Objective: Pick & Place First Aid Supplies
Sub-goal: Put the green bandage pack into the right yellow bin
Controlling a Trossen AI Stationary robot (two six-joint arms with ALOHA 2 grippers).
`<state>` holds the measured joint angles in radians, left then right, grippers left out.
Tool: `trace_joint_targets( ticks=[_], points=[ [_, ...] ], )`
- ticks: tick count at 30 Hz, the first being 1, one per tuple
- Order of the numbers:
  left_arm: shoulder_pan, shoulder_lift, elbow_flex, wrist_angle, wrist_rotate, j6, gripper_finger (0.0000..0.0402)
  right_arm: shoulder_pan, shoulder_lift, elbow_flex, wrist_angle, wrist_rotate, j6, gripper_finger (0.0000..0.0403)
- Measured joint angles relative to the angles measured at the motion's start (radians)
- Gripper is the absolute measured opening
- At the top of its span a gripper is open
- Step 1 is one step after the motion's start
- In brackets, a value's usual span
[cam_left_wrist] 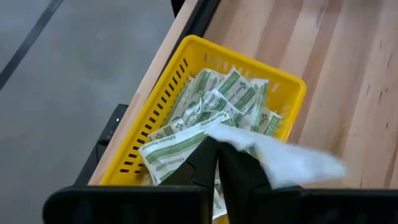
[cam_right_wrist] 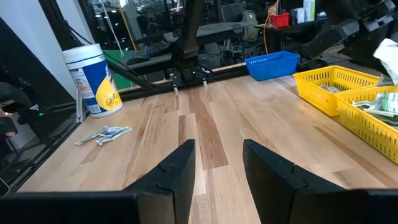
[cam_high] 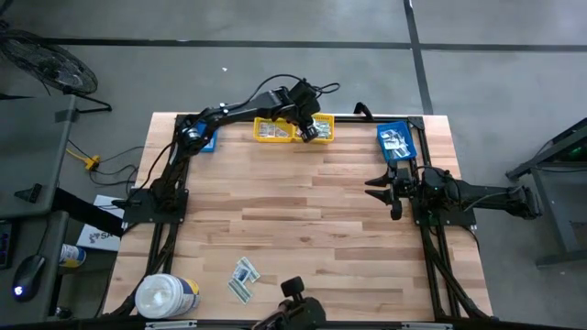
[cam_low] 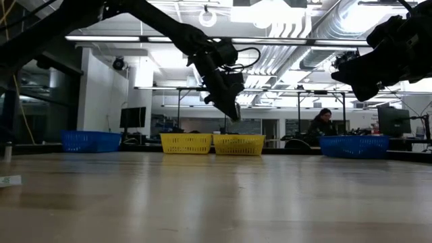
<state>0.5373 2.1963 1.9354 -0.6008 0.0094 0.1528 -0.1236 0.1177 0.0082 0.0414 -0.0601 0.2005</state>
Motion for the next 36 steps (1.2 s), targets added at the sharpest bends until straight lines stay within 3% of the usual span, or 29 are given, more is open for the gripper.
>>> trace_joint_targets(
  ticks=[21,30,36],
  points=[
    [0.013,-0.003,0.0,-0.015,-0.069,-0.008,0.01,0.0,0.0,0.0,0.0,0.0,0.0,0.0129],
    [0.019,-0.063,-0.002,-0.262,-0.035,0.02,0.0107,0.0,0.0,0.0,0.0,0.0,0.0,0.0129],
    [0.003,-0.099,-0.002,-0.465,0.103,0.036,0.0107,0.0,0.0,0.0,0.0,0.0,0.0,0.0129]
  ],
)
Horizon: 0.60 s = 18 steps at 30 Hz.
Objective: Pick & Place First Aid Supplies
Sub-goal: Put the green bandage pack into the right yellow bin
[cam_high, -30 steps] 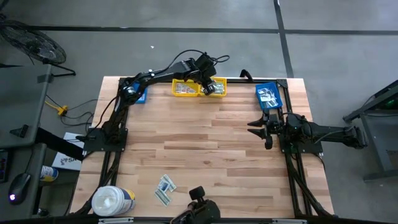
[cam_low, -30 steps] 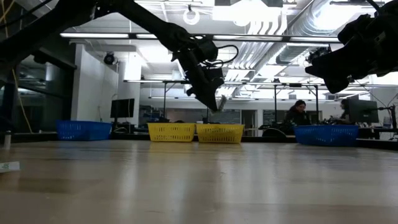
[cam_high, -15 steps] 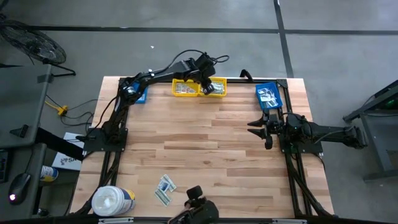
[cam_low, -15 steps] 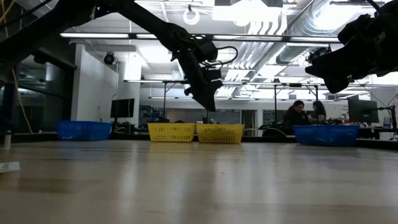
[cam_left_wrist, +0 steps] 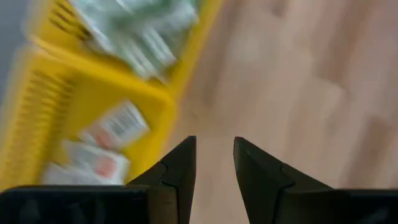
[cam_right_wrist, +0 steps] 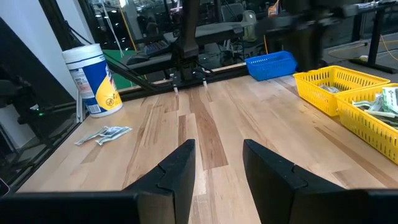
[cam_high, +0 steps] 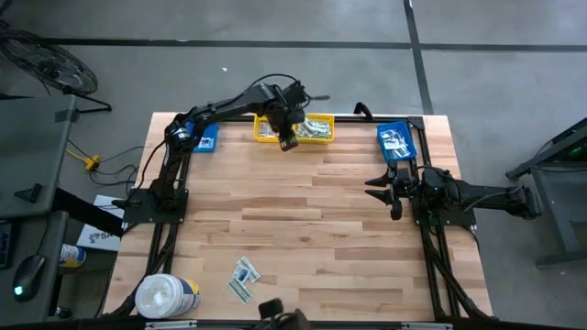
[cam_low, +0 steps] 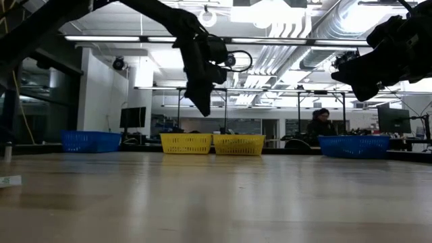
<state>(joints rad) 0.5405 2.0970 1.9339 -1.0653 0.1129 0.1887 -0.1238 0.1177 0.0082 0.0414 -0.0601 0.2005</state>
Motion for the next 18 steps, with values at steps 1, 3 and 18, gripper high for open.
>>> trace_joint_targets(
  ticks=[1,3,18],
  points=[
    [-0.008,-0.002,0.0,-0.037,0.013,0.0,0.0107,0.0,0.0,0.0,0.0,0.0,0.0,0.0129],
    [-0.029,-0.005,0.0,-0.116,0.026,-0.001,0.0107,0.0,0.0,0.0,0.0,0.0,0.0,0.0129],
    [-0.339,-0.072,0.0,-0.337,-0.022,-0.142,0.0108,0.0,0.0,0.0,-0.001,0.0,0.0,0.0129]
  ],
)
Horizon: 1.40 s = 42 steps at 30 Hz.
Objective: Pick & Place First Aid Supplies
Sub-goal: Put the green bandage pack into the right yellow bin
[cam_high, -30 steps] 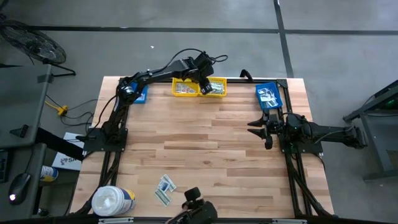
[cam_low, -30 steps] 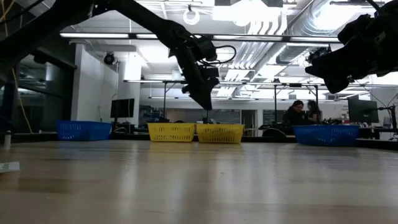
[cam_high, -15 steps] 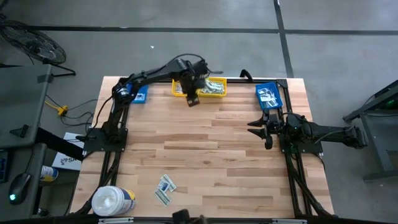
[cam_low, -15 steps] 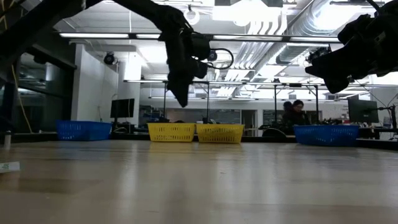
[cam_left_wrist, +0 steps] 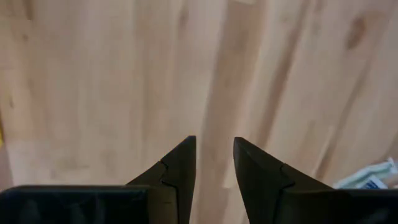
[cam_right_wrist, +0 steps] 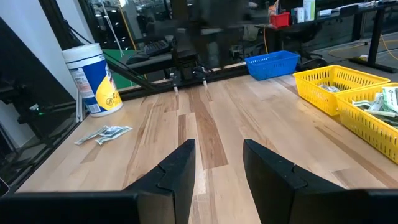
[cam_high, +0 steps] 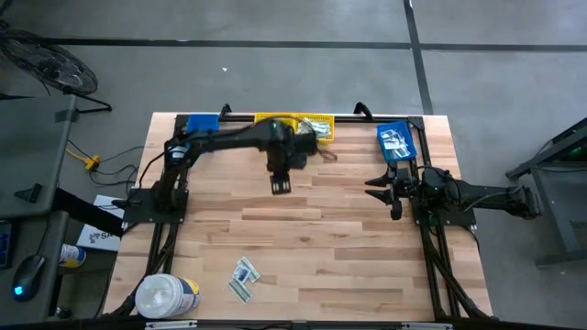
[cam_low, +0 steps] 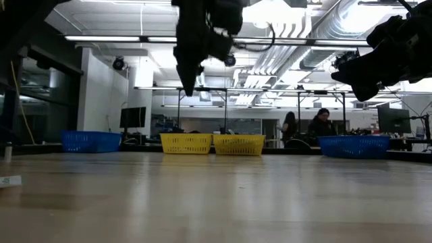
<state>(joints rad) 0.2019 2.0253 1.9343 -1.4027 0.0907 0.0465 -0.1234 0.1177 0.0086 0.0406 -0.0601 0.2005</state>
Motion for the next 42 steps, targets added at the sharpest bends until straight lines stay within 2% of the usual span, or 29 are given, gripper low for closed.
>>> trace_joint_targets(
  ticks=[4,8,13,18,26,29,32,35,42],
  points=[
    [-0.097,-0.031,-0.004,-0.023,-0.027,-0.059,0.0108,0.0,0.0,0.0,0.0,0.0,0.0,0.0129],
    [-0.189,-0.089,-0.071,0.0,-0.062,-0.131,0.0108,0.0,0.0,0.0,0.0,0.0,0.0,0.0129],
    [-0.295,-0.18,-0.222,0.043,-0.126,-0.252,0.0108,0.0,0.0,0.0,0.0,0.0,0.0,0.0129],
    [-0.402,-0.286,-0.427,0.14,-0.126,-0.333,0.0108,0.0,0.0,0.0,0.0,0.0,0.0,0.0129],
    [-0.576,-0.408,-0.732,0.386,-0.013,-0.422,0.0108,0.0,0.0,0.0,-0.001,0.0,0.0,0.0129],
    [-0.63,-0.407,-0.797,0.484,0.055,-0.421,0.0108,0.0,0.0,0.0,0.0,0.0,0.0,0.0129],
    [-0.672,-0.402,-0.834,0.542,0.06,-0.437,0.0108,0.0,-0.001,0.0,0.0,0.0,0.0,0.0129],
    [-0.697,-0.399,-0.864,0.583,0.034,-0.478,0.0108,0.0,0.0,0.0,0.0,0.0,0.0,0.0129],
    [-0.771,-0.399,-0.884,0.661,-0.131,-0.501,0.0107,0.0,0.0,0.0,-0.001,0.0,0.0,0.0129]
  ],
)
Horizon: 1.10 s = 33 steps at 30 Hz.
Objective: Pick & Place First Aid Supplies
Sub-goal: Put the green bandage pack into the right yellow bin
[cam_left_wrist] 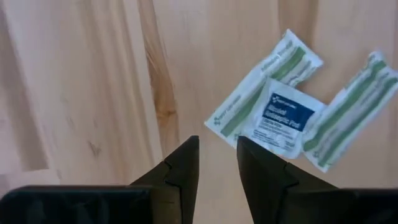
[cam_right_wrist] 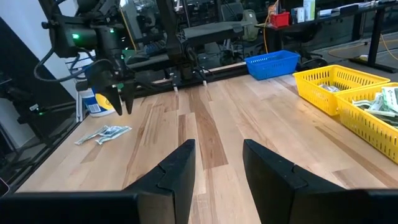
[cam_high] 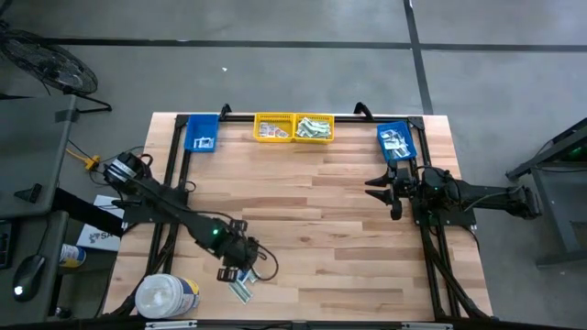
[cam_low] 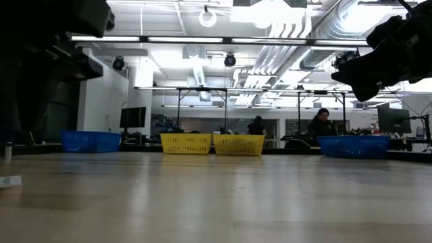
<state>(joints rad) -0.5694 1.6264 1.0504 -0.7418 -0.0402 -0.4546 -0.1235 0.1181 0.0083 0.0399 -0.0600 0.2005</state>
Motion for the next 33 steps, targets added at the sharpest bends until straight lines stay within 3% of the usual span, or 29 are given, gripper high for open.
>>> trace_joint_targets(
  ticks=[10,23,33],
  points=[
    [-0.074,0.036,0.001,0.073,-0.155,0.005,0.0107,0.0,0.0,0.0,-0.001,0.0,0.0,0.0129],
    [-0.073,0.106,0.001,0.166,-0.099,-0.039,0.0107,0.0,0.0,0.0,0.0,0.0,0.0,0.0129],
    [-0.072,0.109,0.002,0.317,-0.048,0.16,0.0108,0.0,0.0,0.0,0.001,0.0,0.0,0.0129]
  ],
)
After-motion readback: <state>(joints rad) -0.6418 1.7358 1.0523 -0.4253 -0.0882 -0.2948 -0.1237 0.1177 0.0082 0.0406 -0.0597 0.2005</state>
